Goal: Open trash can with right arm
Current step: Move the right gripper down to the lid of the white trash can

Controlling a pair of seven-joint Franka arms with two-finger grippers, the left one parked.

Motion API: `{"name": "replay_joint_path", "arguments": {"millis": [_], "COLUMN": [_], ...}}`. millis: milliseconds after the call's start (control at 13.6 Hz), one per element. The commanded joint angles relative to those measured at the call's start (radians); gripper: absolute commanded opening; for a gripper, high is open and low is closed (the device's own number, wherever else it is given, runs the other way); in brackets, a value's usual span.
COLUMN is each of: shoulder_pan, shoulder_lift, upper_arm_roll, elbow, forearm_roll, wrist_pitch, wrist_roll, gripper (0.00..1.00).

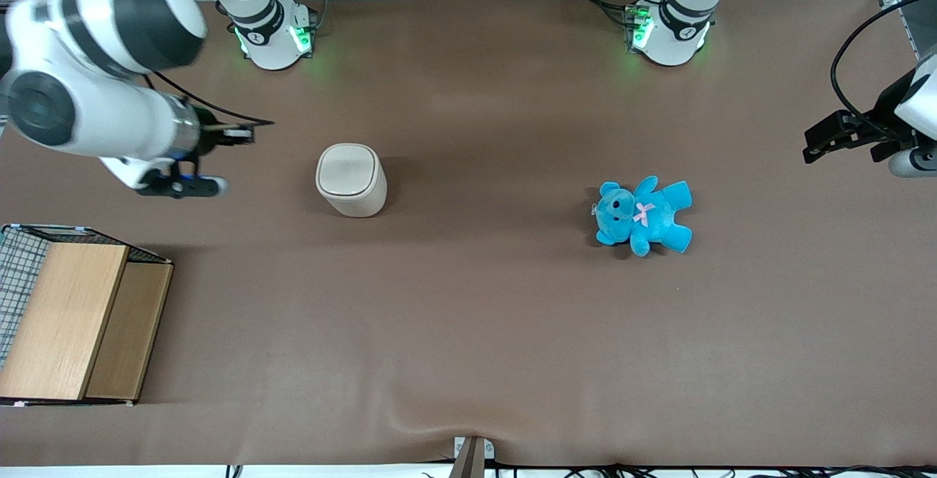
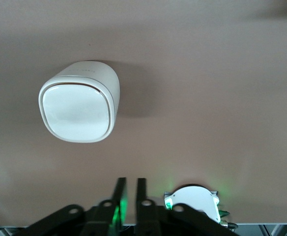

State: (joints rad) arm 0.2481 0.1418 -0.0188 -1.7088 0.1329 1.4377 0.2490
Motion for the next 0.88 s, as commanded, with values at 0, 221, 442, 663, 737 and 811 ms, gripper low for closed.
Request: {"name": "replay_joint_path", "arguments": {"millis": [0, 221, 442, 663, 737, 811], "shoulder_pan": [0.035, 0.085, 0.097, 0.120, 0.125, 0.131], "shoulder_lift": [0.005, 0.005, 0.016, 0.059, 0.074, 0.084], "upper_arm_roll": [-0.006, -0.007, -0.006, -0.006, -0.006, -0.006], "elbow": [-0.084, -0.178, -0.245, -0.247, -0.247, -0.247], "forearm_roll": [0.014, 0.037, 0.039, 0.045, 0.045, 0.048], "wrist_pitch": [0.085, 0.188, 0.274, 0.323, 0.338, 0.348], "wrist_roll": [0.032, 0.108, 0.122, 0.122, 0.124, 0.124], "gripper": [0.00, 0.00, 0.00, 0.00, 0.00, 0.00]}}
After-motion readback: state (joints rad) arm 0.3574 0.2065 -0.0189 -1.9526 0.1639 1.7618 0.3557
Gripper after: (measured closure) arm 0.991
